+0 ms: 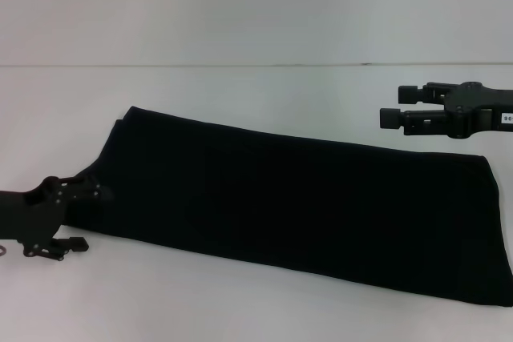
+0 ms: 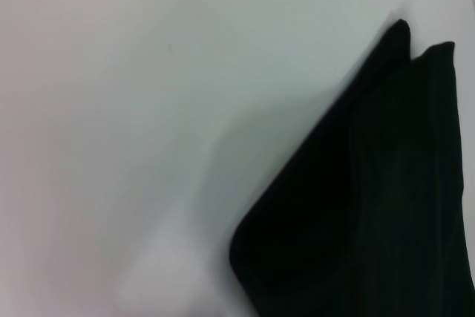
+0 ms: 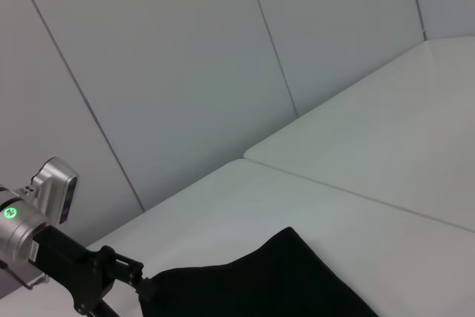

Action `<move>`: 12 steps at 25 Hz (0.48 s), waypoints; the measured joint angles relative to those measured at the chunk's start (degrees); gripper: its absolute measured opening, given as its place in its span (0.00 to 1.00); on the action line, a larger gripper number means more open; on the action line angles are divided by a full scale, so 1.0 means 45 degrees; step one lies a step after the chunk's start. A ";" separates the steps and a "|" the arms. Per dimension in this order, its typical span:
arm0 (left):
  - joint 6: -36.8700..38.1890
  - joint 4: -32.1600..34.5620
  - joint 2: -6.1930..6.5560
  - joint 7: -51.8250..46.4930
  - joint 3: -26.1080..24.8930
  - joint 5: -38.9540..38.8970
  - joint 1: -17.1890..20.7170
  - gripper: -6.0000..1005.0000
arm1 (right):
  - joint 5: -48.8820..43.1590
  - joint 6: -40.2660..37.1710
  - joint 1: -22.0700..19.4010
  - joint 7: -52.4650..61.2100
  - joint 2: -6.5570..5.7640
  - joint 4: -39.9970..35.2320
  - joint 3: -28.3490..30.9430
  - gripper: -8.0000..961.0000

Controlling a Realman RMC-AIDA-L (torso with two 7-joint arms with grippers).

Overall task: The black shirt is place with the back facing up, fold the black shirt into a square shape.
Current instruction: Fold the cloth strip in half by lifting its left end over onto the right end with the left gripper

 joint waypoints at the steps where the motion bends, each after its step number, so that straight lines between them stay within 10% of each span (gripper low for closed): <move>1: -0.0116 -0.0082 0.0000 -0.0005 0.0001 -0.0001 -0.0014 0.94 | 0.0000 0.0030 0.0006 -0.0013 0.0005 0.0000 0.0018 0.94; 12: -0.0982 -0.0418 0.0058 0.0053 -0.0058 -0.0050 -0.0134 0.94 | 0.0358 0.0073 -0.0065 -0.0117 0.0010 0.0019 0.0146 0.94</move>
